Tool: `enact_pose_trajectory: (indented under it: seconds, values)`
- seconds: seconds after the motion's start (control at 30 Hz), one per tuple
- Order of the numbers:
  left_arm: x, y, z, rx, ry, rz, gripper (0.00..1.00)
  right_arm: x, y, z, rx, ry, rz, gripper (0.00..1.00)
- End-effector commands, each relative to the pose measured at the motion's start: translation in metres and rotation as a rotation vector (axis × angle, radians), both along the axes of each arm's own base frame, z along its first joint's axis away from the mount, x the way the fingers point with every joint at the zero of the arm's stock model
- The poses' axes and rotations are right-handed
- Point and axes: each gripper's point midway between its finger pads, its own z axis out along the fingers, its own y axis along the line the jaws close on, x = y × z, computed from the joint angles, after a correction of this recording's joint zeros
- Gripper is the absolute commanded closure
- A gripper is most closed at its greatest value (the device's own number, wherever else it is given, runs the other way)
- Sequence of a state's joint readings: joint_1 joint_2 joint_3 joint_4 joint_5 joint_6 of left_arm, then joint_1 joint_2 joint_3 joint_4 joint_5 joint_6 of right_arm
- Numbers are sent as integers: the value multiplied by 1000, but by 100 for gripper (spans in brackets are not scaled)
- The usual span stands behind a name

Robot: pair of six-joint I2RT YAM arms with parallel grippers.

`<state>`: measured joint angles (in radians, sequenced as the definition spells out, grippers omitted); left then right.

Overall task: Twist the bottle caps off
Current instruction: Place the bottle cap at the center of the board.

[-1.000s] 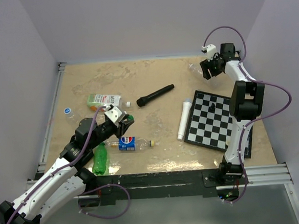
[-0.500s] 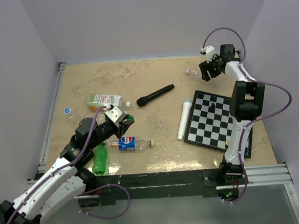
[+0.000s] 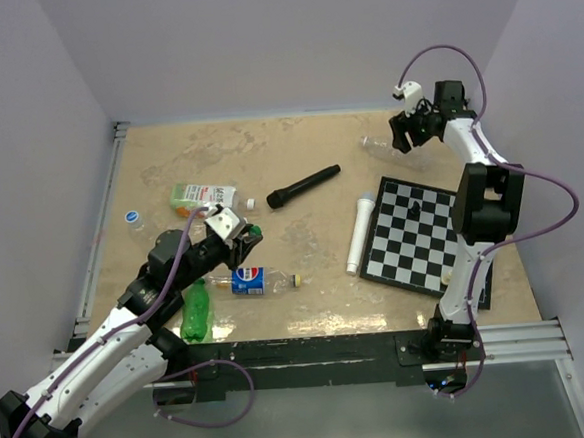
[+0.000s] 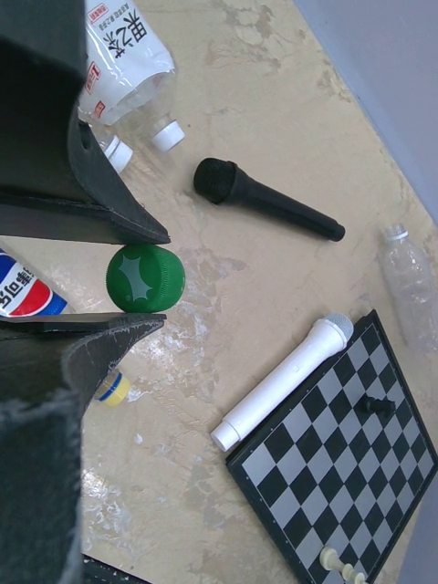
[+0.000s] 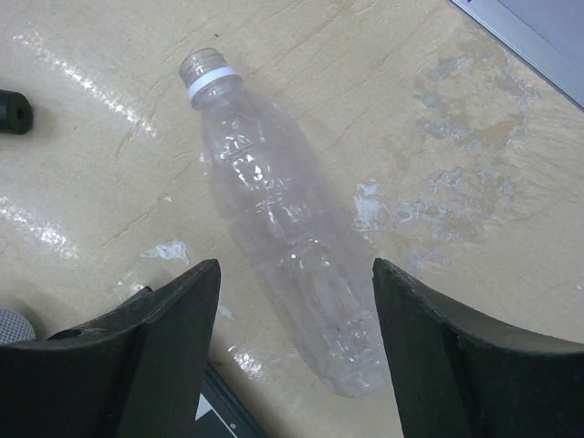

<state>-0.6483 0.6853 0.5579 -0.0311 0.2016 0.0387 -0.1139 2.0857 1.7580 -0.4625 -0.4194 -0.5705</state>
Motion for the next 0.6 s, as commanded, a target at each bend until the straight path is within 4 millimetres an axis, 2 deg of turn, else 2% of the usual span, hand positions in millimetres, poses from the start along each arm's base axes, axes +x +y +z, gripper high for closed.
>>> enact_pose_trajectory:
  seconds: [0.0,0.37,0.57]
  values:
    - [2,-3,11,-21,-48,-12,100,-2,7,29,20,-72,48,29]
    - [3,-4,8,-17,-37,-15,100,-12,24,47,66,-111,131,29]
    - [3,-4,7,-14,-38,-16,100,-15,28,48,79,-110,151,30]
